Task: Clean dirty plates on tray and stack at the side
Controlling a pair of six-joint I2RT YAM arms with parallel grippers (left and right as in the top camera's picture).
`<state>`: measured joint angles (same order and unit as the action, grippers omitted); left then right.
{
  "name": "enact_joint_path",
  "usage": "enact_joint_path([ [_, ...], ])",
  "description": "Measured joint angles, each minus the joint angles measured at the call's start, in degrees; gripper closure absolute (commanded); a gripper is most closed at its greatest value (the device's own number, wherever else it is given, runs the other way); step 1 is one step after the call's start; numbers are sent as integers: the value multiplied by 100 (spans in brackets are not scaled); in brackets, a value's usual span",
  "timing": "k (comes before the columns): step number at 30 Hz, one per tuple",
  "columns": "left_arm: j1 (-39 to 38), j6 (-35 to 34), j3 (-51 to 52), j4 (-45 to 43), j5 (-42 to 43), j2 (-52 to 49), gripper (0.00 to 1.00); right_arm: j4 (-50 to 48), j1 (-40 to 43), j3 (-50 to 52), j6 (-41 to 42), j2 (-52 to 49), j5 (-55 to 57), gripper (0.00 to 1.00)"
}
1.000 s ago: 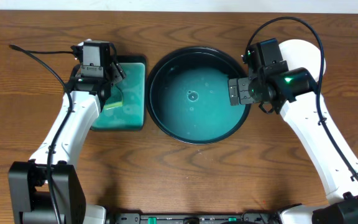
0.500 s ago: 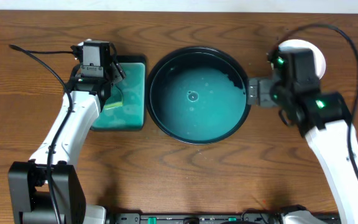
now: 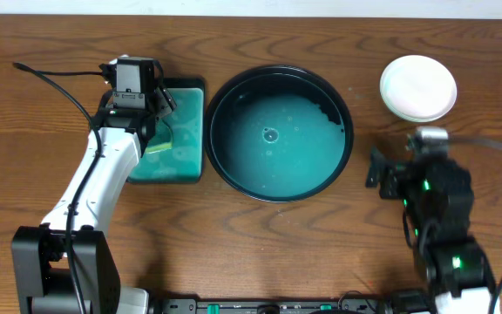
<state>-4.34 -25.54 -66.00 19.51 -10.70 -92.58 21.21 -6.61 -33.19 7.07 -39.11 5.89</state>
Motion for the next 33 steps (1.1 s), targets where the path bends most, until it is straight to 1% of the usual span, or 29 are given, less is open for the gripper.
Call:
enact_joint_path([
  [6, 0, -2, 0, 0, 0, 0, 20, -297, 214, 975, 0, 1434, -4, 1],
  [15, 0, -2, 0, 2, 2, 0, 20, -501, 385, 2039, 0, 2940, -7, 1],
  [19, 0, -2, 0, 0, 0, -2, 20, -745, 387, 2380, 0, 3296, -7, 1],
  [29, 0, 0, 0, 2, 0, -2, 20, -1768, 387, 3185, 0, 3659, -9, 1],
  [33, 0, 0, 0, 2, 0, -2, 20, -1777, 387, 3270, 0, 3705, -9, 1],
])
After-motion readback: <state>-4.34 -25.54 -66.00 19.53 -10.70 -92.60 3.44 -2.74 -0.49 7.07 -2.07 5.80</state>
